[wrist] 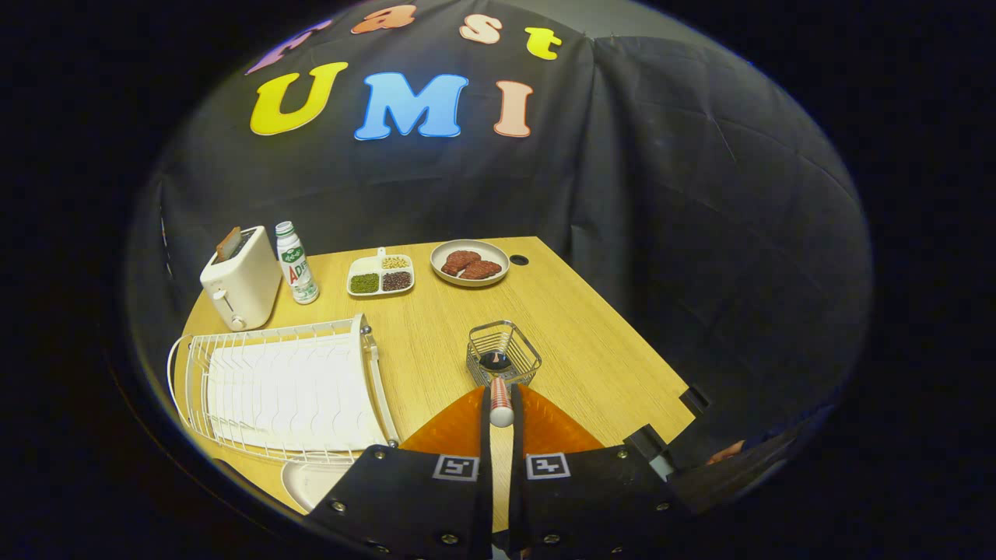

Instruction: Take the plate from the dish rack, then take the spoon from the basket and place it into the plate.

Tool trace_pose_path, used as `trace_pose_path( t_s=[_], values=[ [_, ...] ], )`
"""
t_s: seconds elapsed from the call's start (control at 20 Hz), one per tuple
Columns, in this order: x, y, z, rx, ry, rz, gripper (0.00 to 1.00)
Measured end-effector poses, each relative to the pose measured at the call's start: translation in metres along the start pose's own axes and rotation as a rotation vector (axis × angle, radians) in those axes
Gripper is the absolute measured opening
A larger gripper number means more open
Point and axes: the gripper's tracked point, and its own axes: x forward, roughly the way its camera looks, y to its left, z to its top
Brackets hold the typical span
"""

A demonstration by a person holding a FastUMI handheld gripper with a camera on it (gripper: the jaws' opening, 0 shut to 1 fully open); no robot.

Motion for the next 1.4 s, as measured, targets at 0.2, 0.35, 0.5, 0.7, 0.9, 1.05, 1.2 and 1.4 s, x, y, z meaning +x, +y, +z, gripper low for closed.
trace_pose_path(
  t_s=[0.2, 0.35, 0.5, 0.7, 0.9, 1.05, 1.2, 1.4],
  values=[
    [-0.033, 0.022, 0.004, -0.035, -0.030, 0.065, 0.08],
    [-0.057, 0.041, 0.002, -0.058, -0.048, 0.127, 0.08],
    [-0.083, 0.057, -0.008, -0.094, -0.058, 0.182, 0.08],
    [-0.115, 0.077, -0.030, -0.143, -0.055, 0.261, 0.08],
    [-0.146, 0.091, -0.056, -0.184, -0.042, 0.333, 0.08],
    [-0.160, 0.099, -0.076, -0.213, -0.024, 0.380, 0.08],
    [-0.166, 0.103, -0.095, -0.250, -0.007, 0.405, 0.08],
    [-0.156, 0.112, -0.121, -0.283, 0.032, 0.421, 0.08]
  ],
)
